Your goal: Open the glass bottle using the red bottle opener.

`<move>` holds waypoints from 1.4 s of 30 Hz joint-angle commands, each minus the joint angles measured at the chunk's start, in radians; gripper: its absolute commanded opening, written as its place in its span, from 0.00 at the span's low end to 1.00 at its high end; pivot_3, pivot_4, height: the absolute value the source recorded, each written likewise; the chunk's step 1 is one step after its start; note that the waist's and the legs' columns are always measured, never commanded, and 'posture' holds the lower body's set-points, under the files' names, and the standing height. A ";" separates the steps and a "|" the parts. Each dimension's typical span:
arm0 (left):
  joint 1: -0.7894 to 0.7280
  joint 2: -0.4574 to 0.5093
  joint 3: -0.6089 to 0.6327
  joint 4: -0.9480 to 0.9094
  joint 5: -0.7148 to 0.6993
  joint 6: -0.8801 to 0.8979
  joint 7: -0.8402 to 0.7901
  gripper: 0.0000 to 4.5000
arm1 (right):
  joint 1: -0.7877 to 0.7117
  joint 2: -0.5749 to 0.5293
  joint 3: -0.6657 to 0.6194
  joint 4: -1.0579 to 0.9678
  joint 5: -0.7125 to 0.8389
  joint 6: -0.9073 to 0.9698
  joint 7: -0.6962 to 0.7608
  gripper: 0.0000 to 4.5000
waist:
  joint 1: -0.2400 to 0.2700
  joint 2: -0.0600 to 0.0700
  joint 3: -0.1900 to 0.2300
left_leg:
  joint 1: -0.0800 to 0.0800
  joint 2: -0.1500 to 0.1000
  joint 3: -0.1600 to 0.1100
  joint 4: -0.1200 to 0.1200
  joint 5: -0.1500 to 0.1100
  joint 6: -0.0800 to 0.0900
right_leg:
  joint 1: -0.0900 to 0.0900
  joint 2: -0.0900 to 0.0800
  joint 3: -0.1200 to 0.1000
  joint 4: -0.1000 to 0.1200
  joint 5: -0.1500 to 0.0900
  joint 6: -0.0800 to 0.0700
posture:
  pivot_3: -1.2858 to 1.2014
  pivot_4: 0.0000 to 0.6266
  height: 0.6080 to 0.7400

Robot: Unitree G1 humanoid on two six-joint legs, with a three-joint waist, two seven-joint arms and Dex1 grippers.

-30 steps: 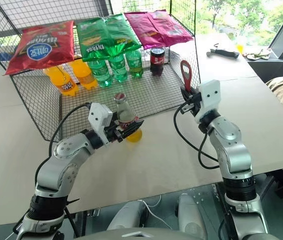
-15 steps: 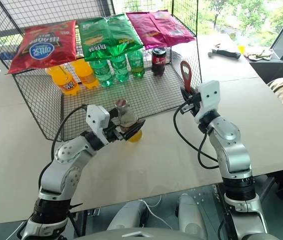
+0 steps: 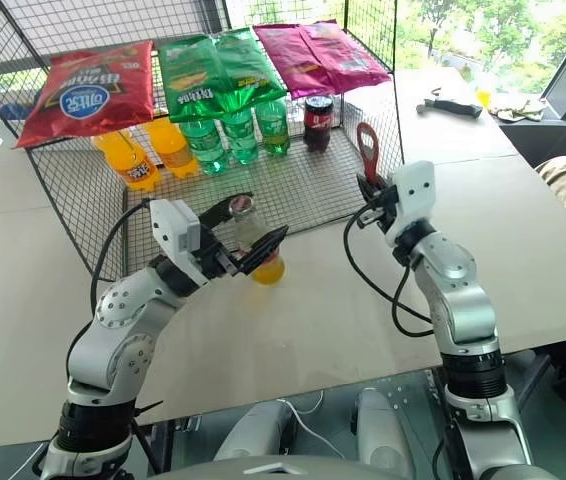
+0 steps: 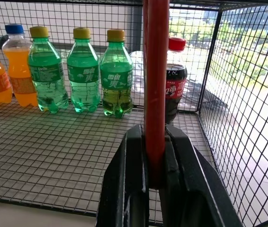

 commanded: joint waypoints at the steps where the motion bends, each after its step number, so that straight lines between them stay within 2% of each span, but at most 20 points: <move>1: -0.001 0.003 -0.007 -0.042 -0.005 -0.024 -0.001 0.99 | -0.030 -0.001 -0.005 -0.023 0.002 -0.019 0.003 0.00 | 0.000 0.000 0.000 | 0.000 0.000 0.000 0.000 0.000 0.000 | 0.000 0.000 0.000 0.000 0.000 0.000 | 0.52 0.24 1.00; 4: -0.001 0.000 -0.013 -0.034 -0.001 -0.029 -0.002 0.99 | -0.034 0.001 -0.002 -0.022 0.002 -0.018 0.004 0.00 | 0.000 0.000 0.000 | 0.000 0.000 0.000 0.000 0.000 0.000 | 0.000 0.000 0.000 0.000 0.000 0.000 | 0.52 0.24 1.00; 5: 0.000 0.000 -0.015 -0.032 0.001 -0.030 -0.002 0.88 | -0.035 0.002 -0.001 -0.022 0.001 -0.018 0.004 0.00 | 0.000 0.000 0.000 | 0.000 0.000 0.000 0.000 0.000 0.000 | 0.000 0.000 0.000 0.000 0.000 0.000 | 0.52 0.24 1.00; 7: 0.007 0.002 -0.019 -0.029 0.003 -0.026 -0.002 0.72 | -0.037 0.003 0.002 -0.023 0.001 -0.018 0.005 0.00 | 0.000 0.000 0.000 | 0.000 0.000 0.000 0.000 0.000 0.000 | 0.000 0.000 0.000 0.000 0.000 0.000 | 0.52 0.24 1.00; 10: 0.020 0.001 -0.022 -0.030 -0.002 -0.020 0.000 0.40 | -0.041 -0.001 0.011 -0.025 -0.004 -0.018 0.011 0.00 | 0.000 0.000 0.000 | 0.000 0.000 0.000 0.000 0.000 0.000 | 0.000 0.000 0.000 0.000 0.000 0.000 | 0.52 0.24 1.00; 11: 0.021 0.000 -0.022 -0.030 -0.004 -0.019 0.002 0.37 | -0.042 -0.001 0.013 -0.026 -0.005 -0.018 0.012 0.00 | 0.000 0.001 -0.001 | 0.000 0.000 0.000 0.000 0.000 0.000 | 0.000 0.000 0.000 0.000 0.000 0.000 | 0.52 0.24 1.00; 15: 0.026 0.008 -0.019 -0.034 -0.003 -0.016 0.006 0.37 | -0.070 -0.006 0.047 -0.048 -0.007 -0.001 0.032 0.00 | 0.001 0.001 -0.001 | 0.000 0.000 0.000 0.000 0.000 0.000 | 0.000 0.000 0.000 0.000 0.000 0.000 | 0.52 0.24 1.00; 20: 0.027 0.014 -0.015 -0.023 0.005 -0.019 0.008 0.37 | -0.090 -0.051 0.176 -0.066 -0.106 -0.073 0.100 0.00 | 0.001 0.001 -0.002 | 0.001 0.000 0.000 0.000 0.000 0.000 | 0.001 0.000 0.000 -0.001 0.000 0.000 | 0.52 0.24 1.00; 26: 0.019 0.016 -0.025 -0.005 0.017 -0.024 0.004 0.37 | -0.131 -0.078 0.349 0.061 -0.364 -0.399 0.091 0.00 | 0.000 0.001 -0.003 | 0.001 0.000 0.000 0.000 0.000 0.000 | 0.001 0.000 0.000 -0.001 0.000 0.000 | 0.52 0.24 1.00; 34: 0.005 0.025 -0.022 0.012 0.015 -0.021 -0.001 0.37 | -0.187 -0.100 0.413 0.250 -0.583 -0.708 0.018 0.00 | 0.000 0.001 -0.003 | 0.001 0.000 0.000 0.000 0.000 0.000 | 0.001 0.000 0.000 -0.001 0.000 0.000 | 0.52 0.24 1.00; 42: -0.010 0.022 -0.024 0.021 0.013 -0.018 0.001 0.37 | -0.219 -0.095 0.459 0.430 -0.759 -0.914 -0.112 0.00 | -0.001 0.002 -0.007 | 0.004 0.000 0.001 0.000 0.000 0.000 | 0.003 0.001 0.000 -0.001 0.000 0.000 | 0.52 0.24 1.00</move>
